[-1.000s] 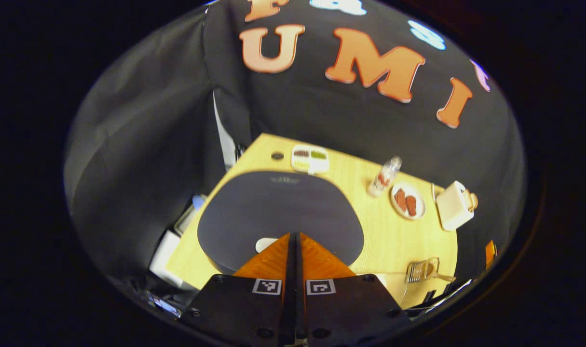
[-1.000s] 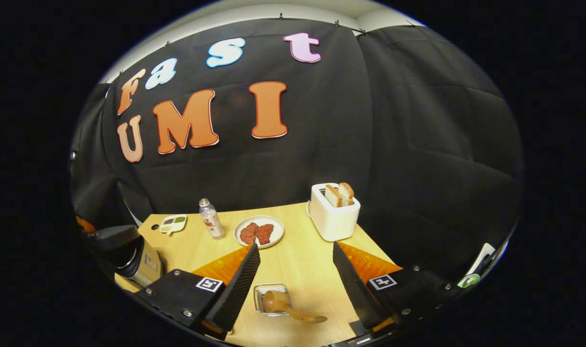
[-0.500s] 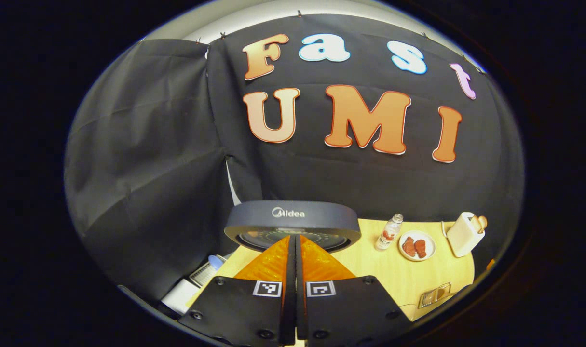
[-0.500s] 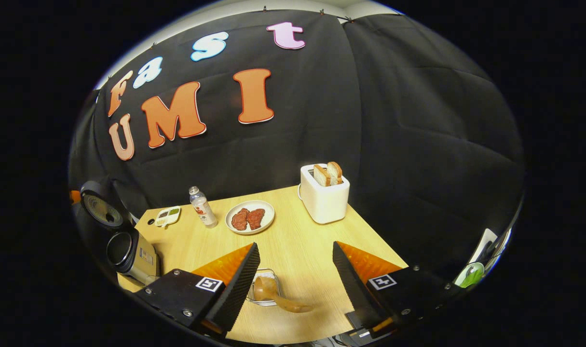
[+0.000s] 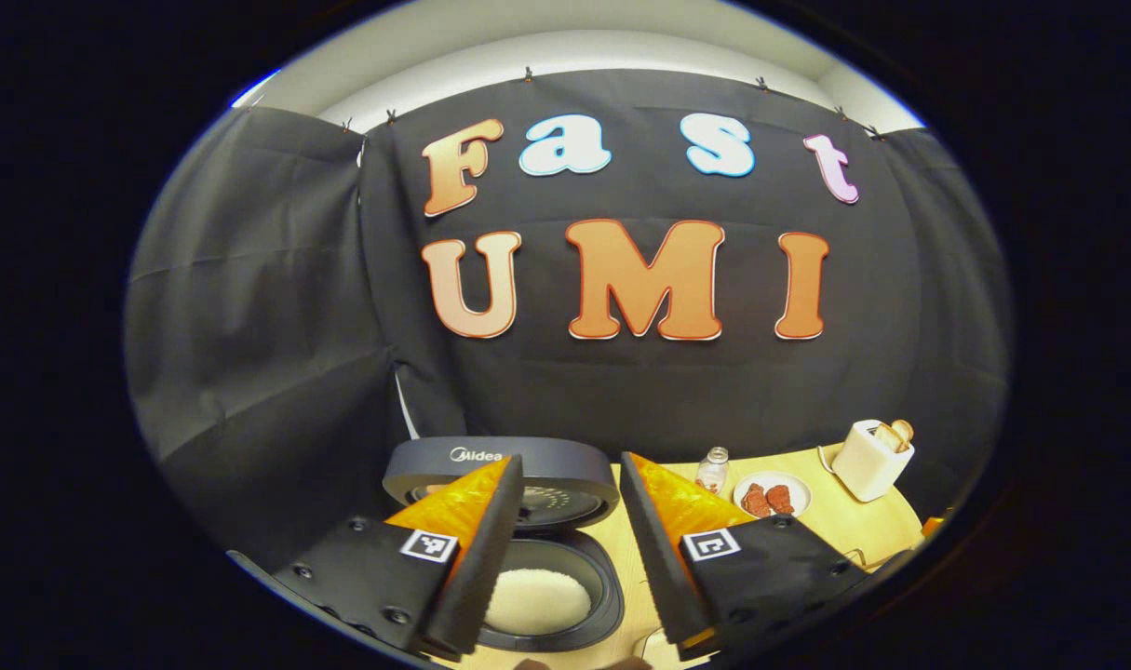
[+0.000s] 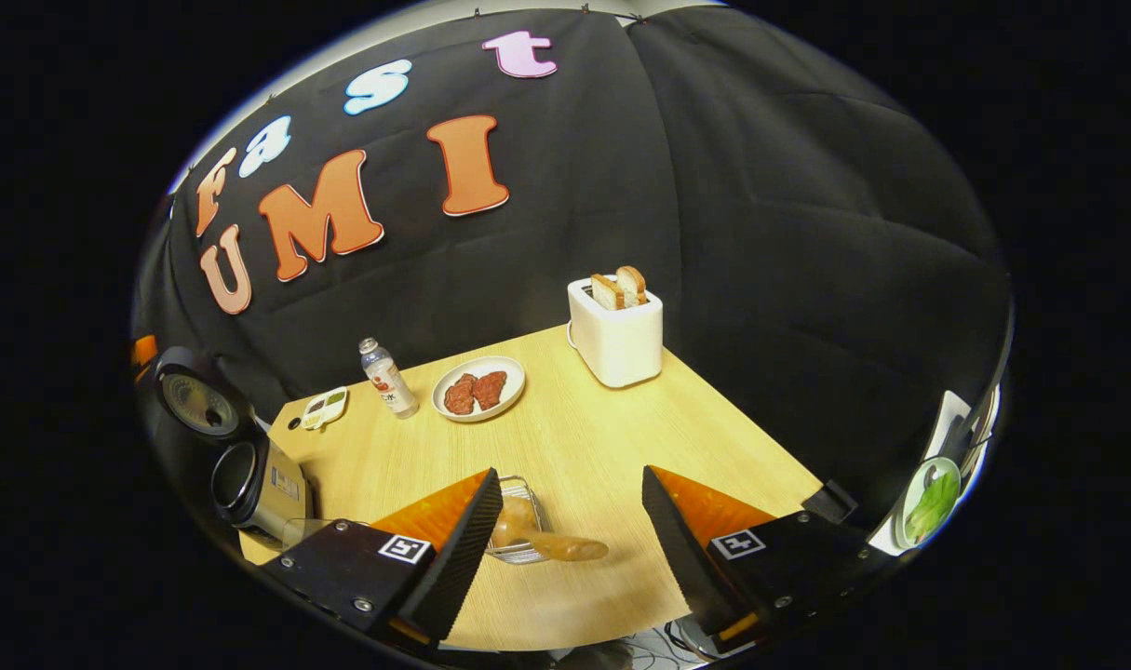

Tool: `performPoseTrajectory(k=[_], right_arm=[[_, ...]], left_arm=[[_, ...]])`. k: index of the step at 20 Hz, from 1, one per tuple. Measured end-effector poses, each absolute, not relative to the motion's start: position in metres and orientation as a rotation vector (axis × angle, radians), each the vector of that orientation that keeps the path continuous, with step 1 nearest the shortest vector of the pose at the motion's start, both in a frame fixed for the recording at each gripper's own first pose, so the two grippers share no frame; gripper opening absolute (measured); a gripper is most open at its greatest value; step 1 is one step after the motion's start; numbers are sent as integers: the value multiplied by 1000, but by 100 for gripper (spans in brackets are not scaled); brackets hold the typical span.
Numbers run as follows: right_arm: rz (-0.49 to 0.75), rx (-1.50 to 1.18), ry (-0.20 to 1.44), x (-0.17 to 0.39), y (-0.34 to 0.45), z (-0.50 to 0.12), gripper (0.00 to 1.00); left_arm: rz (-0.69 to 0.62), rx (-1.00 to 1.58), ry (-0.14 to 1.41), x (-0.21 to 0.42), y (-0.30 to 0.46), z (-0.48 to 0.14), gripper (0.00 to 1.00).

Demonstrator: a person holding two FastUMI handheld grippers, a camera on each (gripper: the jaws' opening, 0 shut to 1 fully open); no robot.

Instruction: Close the left gripper, press the button to open the rice cooker; take a wooden spoon from the chopstick holder with the right hand, scoop a spoonful of rice and pour it into the rice cooker, then put the wooden spoon back into the chopstick holder.

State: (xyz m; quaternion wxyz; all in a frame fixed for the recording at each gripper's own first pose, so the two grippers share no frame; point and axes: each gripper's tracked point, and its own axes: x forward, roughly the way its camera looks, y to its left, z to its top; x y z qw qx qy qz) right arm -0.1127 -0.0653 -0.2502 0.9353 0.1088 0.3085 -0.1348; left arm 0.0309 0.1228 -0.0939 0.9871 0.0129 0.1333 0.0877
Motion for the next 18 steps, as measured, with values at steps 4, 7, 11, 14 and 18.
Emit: performPoseTrajectory(k=[4, 7, 11, 14, 18], right_arm=[[-280, 266, 643, -112, -59, -279, 94], [-293, 325, 689, -109, -55, -314, 94], [-315, 479, 716, -110, -42, -337, 89], [-326, 593, 748, -110, -25, -352, 63], [-315, 574, 702, -95, -24, -347, 34]], left_arm=[[135, 38, 299, 28, 109, -104, 89], [143, 66, 283, 27, 113, -98, 94], [161, 94, 271, 19, 119, -95, 94], [183, 104, 274, 13, 128, -95, 94], [210, 95, 287, 7, 140, -102, 96]])
